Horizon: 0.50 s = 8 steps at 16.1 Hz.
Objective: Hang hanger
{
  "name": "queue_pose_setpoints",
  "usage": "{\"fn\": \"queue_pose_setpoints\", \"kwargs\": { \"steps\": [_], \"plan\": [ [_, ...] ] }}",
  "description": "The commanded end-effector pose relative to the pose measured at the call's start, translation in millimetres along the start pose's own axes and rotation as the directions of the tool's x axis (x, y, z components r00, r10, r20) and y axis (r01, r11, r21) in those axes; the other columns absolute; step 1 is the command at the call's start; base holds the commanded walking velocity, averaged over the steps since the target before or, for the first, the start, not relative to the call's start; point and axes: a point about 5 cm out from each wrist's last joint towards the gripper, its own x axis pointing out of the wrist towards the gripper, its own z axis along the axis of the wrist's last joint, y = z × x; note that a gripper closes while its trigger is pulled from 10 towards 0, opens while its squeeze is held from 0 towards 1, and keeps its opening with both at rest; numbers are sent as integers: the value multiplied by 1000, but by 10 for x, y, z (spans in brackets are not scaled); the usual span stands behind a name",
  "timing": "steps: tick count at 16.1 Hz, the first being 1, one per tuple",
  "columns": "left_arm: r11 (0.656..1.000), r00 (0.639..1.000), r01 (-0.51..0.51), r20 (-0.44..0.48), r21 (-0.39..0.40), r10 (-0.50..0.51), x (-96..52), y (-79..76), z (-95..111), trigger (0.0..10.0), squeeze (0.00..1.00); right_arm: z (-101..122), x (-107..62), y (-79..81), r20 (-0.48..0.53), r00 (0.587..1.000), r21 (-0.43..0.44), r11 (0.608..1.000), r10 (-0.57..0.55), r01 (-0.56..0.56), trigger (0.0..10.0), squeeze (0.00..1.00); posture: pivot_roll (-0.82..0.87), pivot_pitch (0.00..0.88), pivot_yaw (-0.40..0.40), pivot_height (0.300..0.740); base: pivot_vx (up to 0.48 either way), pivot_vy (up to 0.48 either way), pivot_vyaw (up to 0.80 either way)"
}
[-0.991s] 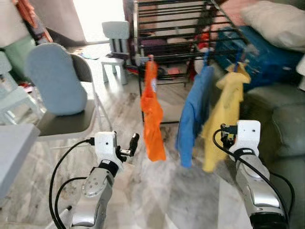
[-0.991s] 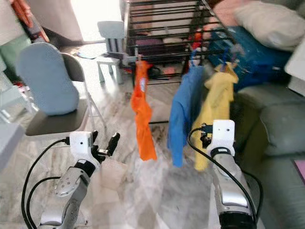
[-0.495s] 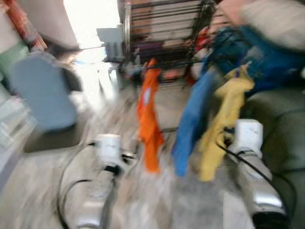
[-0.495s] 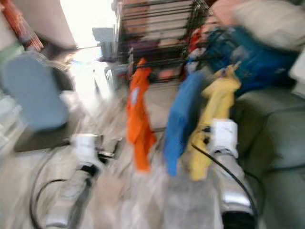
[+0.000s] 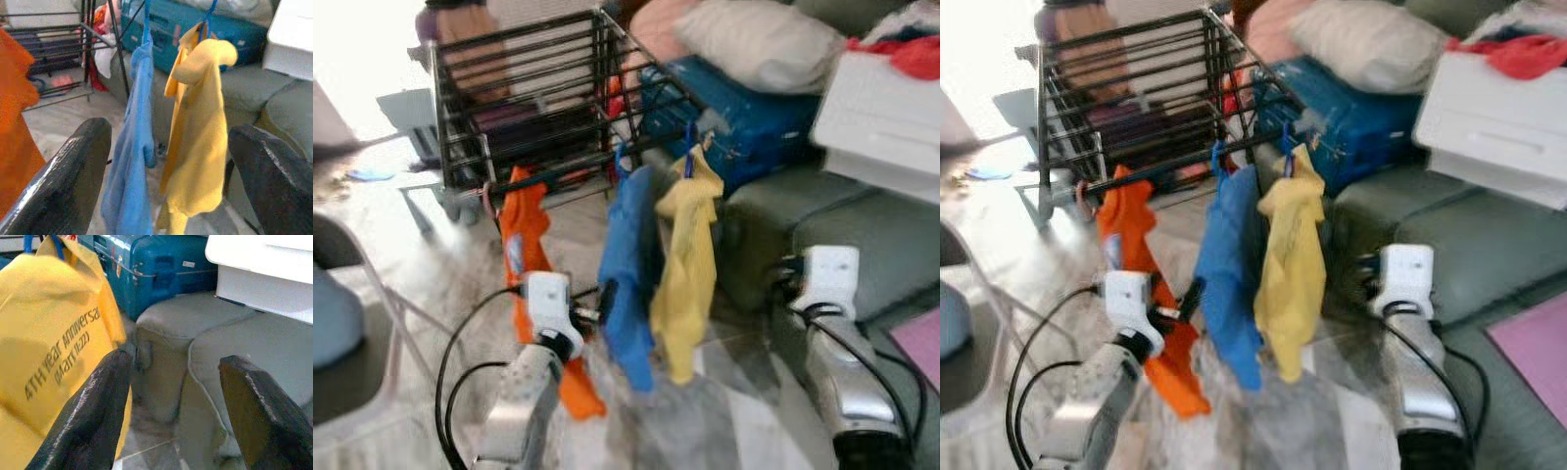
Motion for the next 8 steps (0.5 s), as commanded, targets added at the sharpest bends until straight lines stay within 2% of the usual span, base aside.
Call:
{"fn": "queue_pose_setpoints", "kwargs": {
  "steps": [1,3,6,8],
  "plan": [
    [999,999,-48,-5,2,48,-48,120,-1,10000,0,47,-8,194,23,996,3,996,89,-89,10000,0,-154,0,92,740,281,390,0],
    [999,999,-51,-9,3,51,-48,117,-9,10000,0,69,-25,229,38,992,-36,992,122,-121,10000,0,-154,0,92,740,0,439,738],
    [999,999,-51,-12,8,51,-52,109,-15,10000,0,48,-30,224,28,993,-16,993,116,-115,10000,0,-154,0,91,740,0,449,733],
    [998,998,-57,-25,14,58,-61,106,-35,10000,0,16,-41,229,9,992,-14,992,125,-125,10000,0,-151,0,87,740,0,0,206]
  ]
}}
